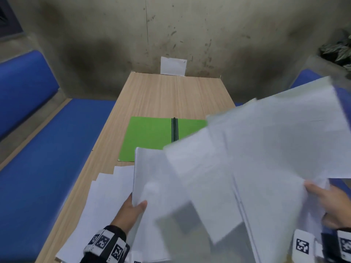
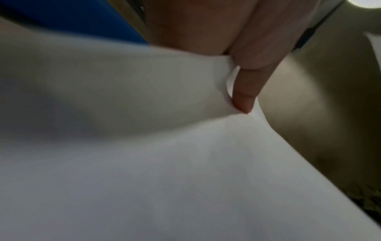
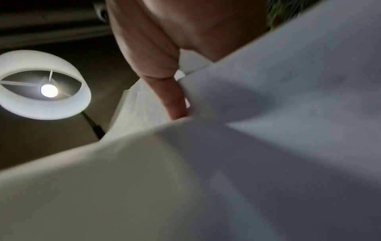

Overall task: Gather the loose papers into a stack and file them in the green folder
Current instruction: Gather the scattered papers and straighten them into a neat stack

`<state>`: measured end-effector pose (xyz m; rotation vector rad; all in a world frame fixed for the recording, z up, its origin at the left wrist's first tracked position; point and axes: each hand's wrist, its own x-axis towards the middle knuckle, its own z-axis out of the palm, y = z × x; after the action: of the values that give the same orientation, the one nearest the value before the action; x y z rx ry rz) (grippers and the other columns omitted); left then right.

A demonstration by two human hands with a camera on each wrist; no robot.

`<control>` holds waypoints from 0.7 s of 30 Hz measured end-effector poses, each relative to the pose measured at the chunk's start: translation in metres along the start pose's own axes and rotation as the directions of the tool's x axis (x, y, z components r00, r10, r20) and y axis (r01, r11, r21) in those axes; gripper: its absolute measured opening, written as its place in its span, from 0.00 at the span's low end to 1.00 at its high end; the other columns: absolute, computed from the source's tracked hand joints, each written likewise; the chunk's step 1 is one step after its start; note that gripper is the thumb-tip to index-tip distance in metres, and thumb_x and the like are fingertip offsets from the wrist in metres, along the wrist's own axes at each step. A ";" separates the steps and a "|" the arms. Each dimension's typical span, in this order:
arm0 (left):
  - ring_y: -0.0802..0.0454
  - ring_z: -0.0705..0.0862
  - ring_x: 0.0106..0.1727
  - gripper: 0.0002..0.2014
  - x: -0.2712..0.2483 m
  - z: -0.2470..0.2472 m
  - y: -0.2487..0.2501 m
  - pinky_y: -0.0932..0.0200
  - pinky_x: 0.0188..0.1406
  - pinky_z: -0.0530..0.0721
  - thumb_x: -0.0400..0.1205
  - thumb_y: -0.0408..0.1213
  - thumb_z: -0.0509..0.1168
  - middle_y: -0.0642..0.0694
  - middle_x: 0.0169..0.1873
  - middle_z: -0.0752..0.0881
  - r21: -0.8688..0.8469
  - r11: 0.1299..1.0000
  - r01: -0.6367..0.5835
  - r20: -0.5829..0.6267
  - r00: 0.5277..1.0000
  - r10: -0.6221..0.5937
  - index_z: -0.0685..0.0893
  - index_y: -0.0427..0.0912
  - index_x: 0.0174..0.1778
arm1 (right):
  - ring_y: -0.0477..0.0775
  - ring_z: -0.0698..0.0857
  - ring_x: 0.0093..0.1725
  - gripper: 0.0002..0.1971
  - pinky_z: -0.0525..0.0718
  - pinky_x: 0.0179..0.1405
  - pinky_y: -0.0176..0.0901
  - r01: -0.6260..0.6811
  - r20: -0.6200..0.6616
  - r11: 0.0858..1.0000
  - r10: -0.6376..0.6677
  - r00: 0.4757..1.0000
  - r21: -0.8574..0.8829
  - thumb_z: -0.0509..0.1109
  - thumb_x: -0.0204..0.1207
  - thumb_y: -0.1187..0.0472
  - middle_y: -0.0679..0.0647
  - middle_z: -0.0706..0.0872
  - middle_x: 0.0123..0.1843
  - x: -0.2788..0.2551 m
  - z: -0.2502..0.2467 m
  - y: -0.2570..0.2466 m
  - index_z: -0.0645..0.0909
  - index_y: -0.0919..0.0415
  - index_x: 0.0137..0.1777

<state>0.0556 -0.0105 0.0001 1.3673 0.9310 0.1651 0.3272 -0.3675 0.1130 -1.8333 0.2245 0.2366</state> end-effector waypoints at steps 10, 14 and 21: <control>0.48 0.86 0.51 0.16 -0.011 -0.004 0.004 0.53 0.60 0.77 0.82 0.45 0.60 0.50 0.48 0.88 -0.121 0.967 0.222 0.112 0.972 -0.209 0.76 0.40 0.61 | 0.64 0.81 0.56 0.12 0.76 0.49 0.47 0.015 0.394 0.972 0.082 0.915 -0.235 0.74 0.70 0.64 0.69 0.82 0.61 -0.033 0.099 0.033 0.81 0.67 0.52; 0.42 0.79 0.68 0.41 -0.008 -0.004 -0.011 0.44 0.74 0.69 0.59 0.63 0.76 0.48 0.63 0.83 -0.089 0.972 0.219 0.139 0.969 -0.206 0.78 0.44 0.64 | 0.56 0.81 0.38 0.09 0.76 0.36 0.38 0.040 0.416 0.954 0.092 0.905 -0.298 0.61 0.76 0.77 0.61 0.85 0.42 -0.028 0.117 0.047 0.80 0.73 0.52; 0.43 0.86 0.57 0.30 0.004 -0.014 -0.027 0.41 0.66 0.79 0.64 0.45 0.73 0.41 0.55 0.88 0.215 0.972 0.092 0.156 0.980 -0.127 0.79 0.39 0.63 | 0.62 0.82 0.45 0.09 0.75 0.38 0.41 0.047 0.340 0.957 0.055 0.939 -0.285 0.60 0.77 0.75 0.68 0.85 0.46 -0.030 0.124 0.047 0.80 0.75 0.52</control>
<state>0.0381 -0.0046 -0.0245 1.4914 0.8964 -0.1347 0.2795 -0.2598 0.0454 -2.0422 -0.0571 0.6160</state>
